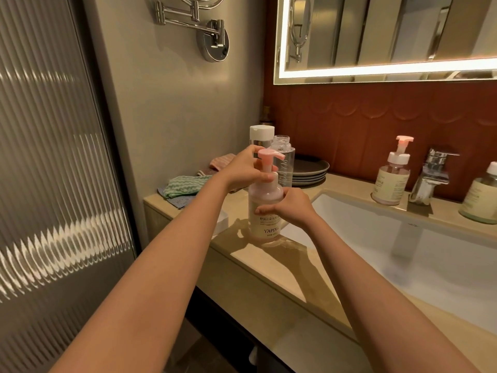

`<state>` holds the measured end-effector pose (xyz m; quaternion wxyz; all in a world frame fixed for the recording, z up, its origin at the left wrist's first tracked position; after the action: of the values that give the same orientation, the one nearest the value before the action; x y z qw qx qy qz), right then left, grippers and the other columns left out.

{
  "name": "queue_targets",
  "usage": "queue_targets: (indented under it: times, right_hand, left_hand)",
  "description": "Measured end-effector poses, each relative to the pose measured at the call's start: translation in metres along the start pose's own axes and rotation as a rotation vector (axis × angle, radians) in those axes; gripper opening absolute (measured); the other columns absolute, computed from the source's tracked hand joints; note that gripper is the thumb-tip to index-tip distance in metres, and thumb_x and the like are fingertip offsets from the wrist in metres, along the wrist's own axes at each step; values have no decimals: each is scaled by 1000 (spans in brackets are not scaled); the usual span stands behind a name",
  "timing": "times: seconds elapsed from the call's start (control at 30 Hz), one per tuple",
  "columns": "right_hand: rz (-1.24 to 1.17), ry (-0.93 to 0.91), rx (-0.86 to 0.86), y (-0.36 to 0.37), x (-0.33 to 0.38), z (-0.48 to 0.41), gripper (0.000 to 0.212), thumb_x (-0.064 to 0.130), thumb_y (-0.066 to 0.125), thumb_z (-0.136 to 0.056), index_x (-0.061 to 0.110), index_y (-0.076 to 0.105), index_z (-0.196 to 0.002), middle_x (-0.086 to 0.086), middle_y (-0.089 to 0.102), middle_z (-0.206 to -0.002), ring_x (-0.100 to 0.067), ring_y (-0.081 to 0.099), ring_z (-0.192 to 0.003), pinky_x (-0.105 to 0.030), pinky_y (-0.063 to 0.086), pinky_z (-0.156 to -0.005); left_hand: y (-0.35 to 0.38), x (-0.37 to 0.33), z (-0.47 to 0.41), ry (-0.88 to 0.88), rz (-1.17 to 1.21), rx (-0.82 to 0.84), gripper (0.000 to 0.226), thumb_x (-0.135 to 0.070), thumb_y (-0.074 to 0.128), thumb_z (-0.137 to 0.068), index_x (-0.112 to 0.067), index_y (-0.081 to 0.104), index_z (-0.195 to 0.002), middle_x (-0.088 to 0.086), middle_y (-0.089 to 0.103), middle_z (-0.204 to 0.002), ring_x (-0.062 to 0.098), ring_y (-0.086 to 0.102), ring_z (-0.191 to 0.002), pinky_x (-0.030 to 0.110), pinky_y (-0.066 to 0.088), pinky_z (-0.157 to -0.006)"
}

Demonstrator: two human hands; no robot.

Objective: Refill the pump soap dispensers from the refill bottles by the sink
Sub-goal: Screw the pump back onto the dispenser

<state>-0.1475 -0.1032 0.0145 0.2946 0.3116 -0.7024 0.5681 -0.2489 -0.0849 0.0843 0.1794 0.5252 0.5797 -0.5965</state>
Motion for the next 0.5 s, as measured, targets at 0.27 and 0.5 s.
queue_targets:
  times: [0.27, 0.5]
  right_hand:
    - [-43, -31, 67, -2, 5, 4, 38, 23, 81, -70, 12, 66, -104, -5, 67, -108, -22, 61, -102, -33, 51, -83]
    - [-145, -21, 61, 4, 0, 7, 50, 23, 81, -70, 17, 60, -115, -3, 63, -118, -20, 56, -110, -36, 47, -92]
  left_hand:
    - [0, 8, 1, -47, -57, 93, 101, -7, 72, -77, -18, 1, -149, 15, 40, -143, 28, 42, -130, 43, 38, -105]
    - [-18, 80, 29, -288, -477, 216, 112, -23, 76, -75, -15, -7, -149, 4, 3, -158, 22, 12, -144, 34, 17, -115]
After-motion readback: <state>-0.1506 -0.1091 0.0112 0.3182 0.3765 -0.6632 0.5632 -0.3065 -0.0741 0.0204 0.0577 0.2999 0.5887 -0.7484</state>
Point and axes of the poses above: each hand's wrist, its own z-axis away from the middle knuckle, its own y-axis out of the palm, x = y × z, the point moved 9 cm from there along -z, towards the middle knuckle
